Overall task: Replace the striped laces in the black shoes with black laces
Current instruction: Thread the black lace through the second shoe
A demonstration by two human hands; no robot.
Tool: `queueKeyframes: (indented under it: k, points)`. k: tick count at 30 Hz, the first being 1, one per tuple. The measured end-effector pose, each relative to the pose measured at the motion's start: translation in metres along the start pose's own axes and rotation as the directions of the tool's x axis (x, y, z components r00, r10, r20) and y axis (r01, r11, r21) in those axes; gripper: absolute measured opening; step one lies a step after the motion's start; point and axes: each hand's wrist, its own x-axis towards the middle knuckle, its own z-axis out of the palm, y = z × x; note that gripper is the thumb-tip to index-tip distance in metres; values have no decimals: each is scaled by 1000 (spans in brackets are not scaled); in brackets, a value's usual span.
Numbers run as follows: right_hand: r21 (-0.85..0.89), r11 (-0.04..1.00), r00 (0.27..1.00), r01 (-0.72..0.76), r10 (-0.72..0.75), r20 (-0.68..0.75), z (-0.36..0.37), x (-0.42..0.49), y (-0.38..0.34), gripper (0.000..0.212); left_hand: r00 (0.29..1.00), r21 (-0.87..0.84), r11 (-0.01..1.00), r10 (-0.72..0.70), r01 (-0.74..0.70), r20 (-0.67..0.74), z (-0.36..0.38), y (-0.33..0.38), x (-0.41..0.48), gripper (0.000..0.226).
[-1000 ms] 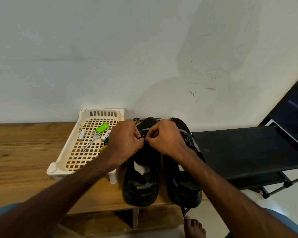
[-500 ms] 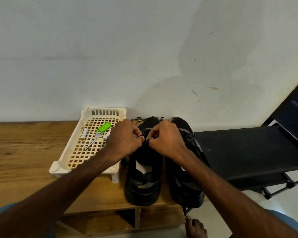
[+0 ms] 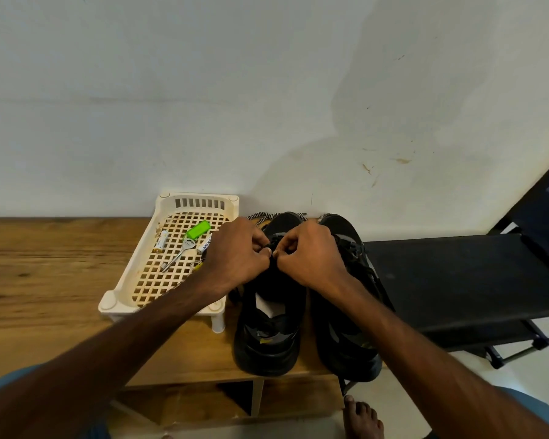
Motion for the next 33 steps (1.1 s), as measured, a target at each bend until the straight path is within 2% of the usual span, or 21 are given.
queueKeyframes:
  k: [7, 12, 14, 18, 21, 26, 33]
  points:
    - [-42, 997, 994, 70, -67, 82, -3, 2, -1, 10, 1000, -24, 999, 22, -21, 1, 0, -2, 0, 21]
    - [-44, 998, 999, 36, -35, 29, 0, 1, 0, 11, 998, -42, 999, 36, -34, 44, -2, -1, 1, 16]
    - [-37, 998, 999, 43, -42, 35, 2, 3, 1, 11, 996, -71, 997, 21, -14, 90, -6, -2, 2, 9]
    - [-3, 998, 997, 64, -64, 53, 1, 7, 7, 3, 979, -224, 970, -54, 98, 194, -14, -10, 8, 17]
    - [-3, 997, 993, 78, -77, 94, -1, 8, 8, 7, 986, -209, 977, -1, 36, 166, -14, -14, 10, 7]
    - [-21, 998, 980, 65, -60, 189, -8, 8, 12, 24, 986, -169, 983, 91, -67, 137, -9, -13, 11, 12]
    - [-20, 998, 986, 62, -58, 158, -8, 6, 11, 22, 980, -95, 983, 168, -159, 103, -6, -10, 8, 15]
